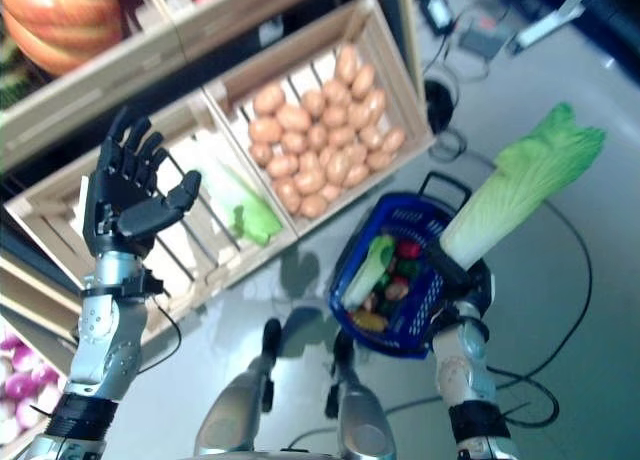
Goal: Put vegetables into the basket
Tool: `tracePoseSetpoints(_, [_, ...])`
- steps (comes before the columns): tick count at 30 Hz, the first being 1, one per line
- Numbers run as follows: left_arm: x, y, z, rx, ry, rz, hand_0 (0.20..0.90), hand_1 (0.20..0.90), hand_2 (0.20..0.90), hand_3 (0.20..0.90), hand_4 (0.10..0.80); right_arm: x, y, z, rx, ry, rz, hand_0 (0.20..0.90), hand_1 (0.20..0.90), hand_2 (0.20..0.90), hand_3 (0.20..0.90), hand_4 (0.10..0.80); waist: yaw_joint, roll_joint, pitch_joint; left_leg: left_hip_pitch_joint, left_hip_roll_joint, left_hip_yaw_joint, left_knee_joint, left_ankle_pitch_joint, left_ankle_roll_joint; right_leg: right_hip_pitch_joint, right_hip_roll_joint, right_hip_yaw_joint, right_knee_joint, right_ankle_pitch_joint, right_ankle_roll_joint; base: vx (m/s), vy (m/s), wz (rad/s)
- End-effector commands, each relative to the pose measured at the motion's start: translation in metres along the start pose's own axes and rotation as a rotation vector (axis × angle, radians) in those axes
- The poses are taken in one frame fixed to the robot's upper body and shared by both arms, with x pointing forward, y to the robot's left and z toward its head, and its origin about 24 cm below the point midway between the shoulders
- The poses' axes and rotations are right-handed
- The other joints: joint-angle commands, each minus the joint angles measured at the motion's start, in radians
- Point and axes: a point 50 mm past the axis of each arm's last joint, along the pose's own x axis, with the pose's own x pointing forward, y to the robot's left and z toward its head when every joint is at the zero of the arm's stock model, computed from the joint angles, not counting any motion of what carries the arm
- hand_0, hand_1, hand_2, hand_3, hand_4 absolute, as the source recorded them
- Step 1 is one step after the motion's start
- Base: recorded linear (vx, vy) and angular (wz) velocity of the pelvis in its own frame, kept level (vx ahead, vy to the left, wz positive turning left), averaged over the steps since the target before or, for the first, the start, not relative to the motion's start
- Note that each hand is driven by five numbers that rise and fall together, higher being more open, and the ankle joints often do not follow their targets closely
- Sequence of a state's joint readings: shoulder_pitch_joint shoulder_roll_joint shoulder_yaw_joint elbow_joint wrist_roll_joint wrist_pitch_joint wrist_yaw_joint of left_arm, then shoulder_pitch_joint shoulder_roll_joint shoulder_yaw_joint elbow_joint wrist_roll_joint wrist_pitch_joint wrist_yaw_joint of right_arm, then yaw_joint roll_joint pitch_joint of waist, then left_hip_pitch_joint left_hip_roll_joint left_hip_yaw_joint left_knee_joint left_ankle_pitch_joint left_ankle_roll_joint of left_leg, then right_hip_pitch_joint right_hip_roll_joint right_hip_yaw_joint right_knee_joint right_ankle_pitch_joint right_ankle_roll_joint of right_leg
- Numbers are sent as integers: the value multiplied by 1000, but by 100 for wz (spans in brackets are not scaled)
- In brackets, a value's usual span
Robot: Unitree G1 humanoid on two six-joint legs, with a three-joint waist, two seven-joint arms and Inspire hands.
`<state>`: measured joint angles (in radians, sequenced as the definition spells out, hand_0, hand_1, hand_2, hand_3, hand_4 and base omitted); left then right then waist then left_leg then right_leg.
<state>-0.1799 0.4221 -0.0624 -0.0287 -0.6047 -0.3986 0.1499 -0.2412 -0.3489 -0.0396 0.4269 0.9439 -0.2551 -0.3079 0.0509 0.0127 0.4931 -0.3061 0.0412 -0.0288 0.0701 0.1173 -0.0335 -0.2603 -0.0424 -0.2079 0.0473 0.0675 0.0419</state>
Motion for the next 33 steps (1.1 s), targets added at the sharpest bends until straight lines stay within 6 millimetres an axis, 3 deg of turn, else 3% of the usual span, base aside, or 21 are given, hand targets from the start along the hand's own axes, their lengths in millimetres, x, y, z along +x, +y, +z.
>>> tracePoseSetpoints(1, [21, -20, 52, -15, -338, -111, 900, 900, 900, 900, 800, 11, 13, 65, 159, -291, 31, 300, 300, 300, 300, 400, 18, -24, -22, -102, -69, -16, 212, -129, -17, -60, -37, -17, 220, -115, 10, -96, -37, 5])
tracePoseSetpoints(6, [30, -27, 58, -33, -369, -109, 900, 900, 900, 900, 800, 25, 24, 61, 134, -213, 96, 300, 300, 300, 300, 400, 32, -13, 18, -249, -87, -27, 378, -173, -6, -207, -72, -25, 396, -155, -8, -115, -17, 14])
tracePoseSetpoints(14, [39, -39, 63, -37, -405, -109, 900, 900, 900, 900, 800, 44, 45, 61, 125, -113, 200, 300, 300, 300, 300, 400, 48, 1, 27, -407, -105, -2, 519, -210, 17, -418, -112, 3, 603, -190, 1, -79, 41, 7])
tracePoseSetpoints(20, [49, -42, 67, -46, -408, -79, 900, 900, 900, 900, 800, 54, 63, 49, -31, 35, 235, 300, 300, 300, 300, 400, 58, 10, 27, -494, -115, 8, 608, -230, 23, -512, -107, 25, 698, -202, -8, -34, 33, -4])
tracePoseSetpoints(26, [52, -44, 63, -23, -391, -63, 900, 900, 900, 900, 800, 61, 65, 37, -78, 128, 181, 300, 300, 300, 300, 400, 69, 22, 27, -543, -125, 11, 651, -241, 25, -563, -100, 36, 744, -207, -10, -8, 15, 0])
tracePoseSetpoints(33, [52, -43, 60, -28, -369, -57, 900, 900, 900, 900, 800, 62, 41, 12, -98, 286, 112, 300, 300, 300, 300, 400, 79, 43, 27, -562, -134, 14, 650, -242, 30, -591, -93, 42, 752, -205, -9, 1, 30, 2])
